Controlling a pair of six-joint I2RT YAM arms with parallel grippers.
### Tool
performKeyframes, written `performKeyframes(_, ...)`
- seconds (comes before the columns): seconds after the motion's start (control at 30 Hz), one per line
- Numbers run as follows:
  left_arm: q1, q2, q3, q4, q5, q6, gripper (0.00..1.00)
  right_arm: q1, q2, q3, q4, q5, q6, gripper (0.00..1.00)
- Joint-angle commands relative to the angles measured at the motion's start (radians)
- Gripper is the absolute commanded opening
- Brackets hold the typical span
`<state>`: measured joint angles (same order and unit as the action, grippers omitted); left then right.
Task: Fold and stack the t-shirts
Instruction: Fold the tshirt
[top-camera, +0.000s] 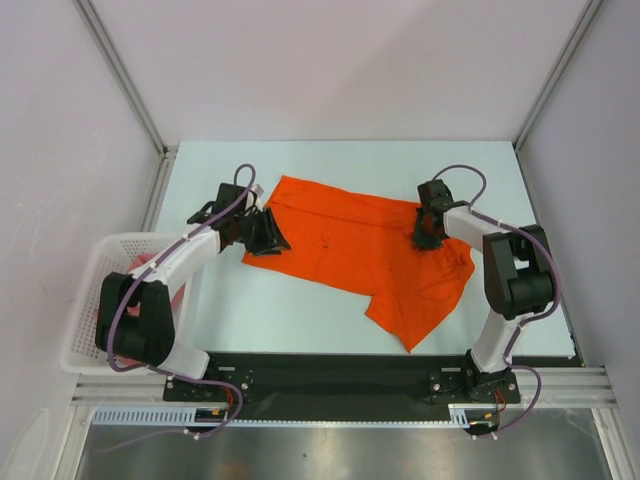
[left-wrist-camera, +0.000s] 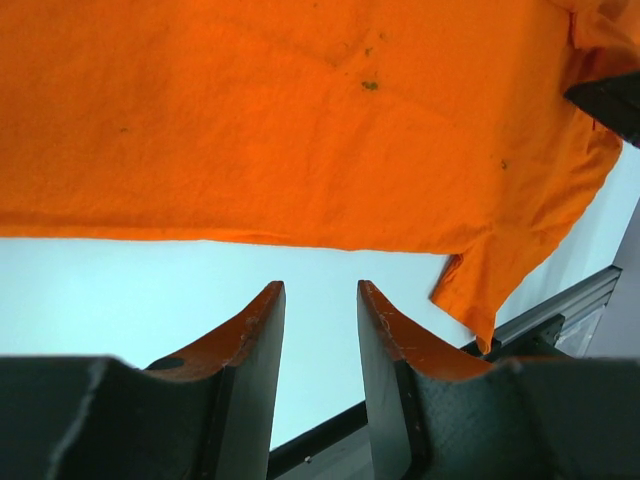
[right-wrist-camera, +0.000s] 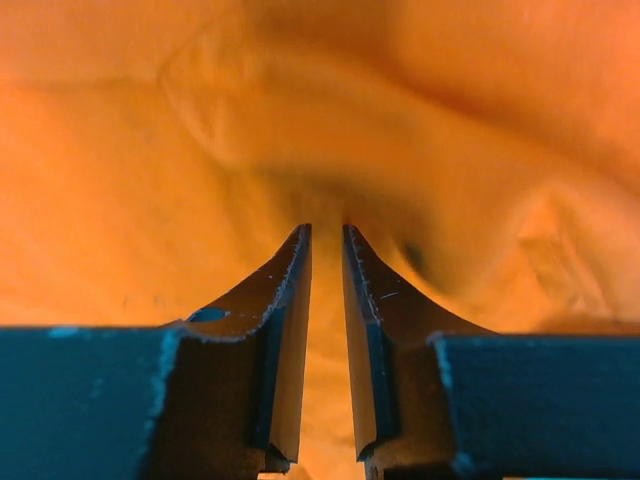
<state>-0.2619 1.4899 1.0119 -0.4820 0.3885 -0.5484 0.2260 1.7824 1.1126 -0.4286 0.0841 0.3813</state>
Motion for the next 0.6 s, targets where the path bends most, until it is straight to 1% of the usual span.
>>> performKeyframes(0.0, 0.0, -0.074, -0.018, 0.014, 0.024, 0.011, 0.41, -0.013, 0.044, 0.09, 0.07, 0.066, 0.001, 0.24)
performKeyframes(0.23, 0.0, -0.108, -0.029, -0.013, 0.009, 0.034, 0.41, -0.074, 0.155, 0.288, 0.03, 0.094, -0.061, 0.26)
performKeyframes(0.37, 0.001, -0.112, -0.027, -0.02, 0.006, 0.041, 0.41, -0.076, 0.176, 0.352, 0.005, 0.054, -0.064, 0.31)
performKeyframes(0.43, 0.001, -0.109, -0.024, -0.018, 0.009, 0.041, 0.41, -0.074, 0.172, 0.349, -0.018, 0.031, -0.049, 0.34)
performKeyframes(0.47, 0.001, -0.105, -0.022, -0.02, 0.009, 0.042, 0.41, -0.074, 0.16, 0.337, -0.018, 0.023, -0.032, 0.37)
performKeyframes(0.57, 0.001, -0.1, -0.019, -0.02, 0.012, 0.041, 0.41, -0.073, 0.088, 0.276, -0.007, -0.009, -0.007, 0.4)
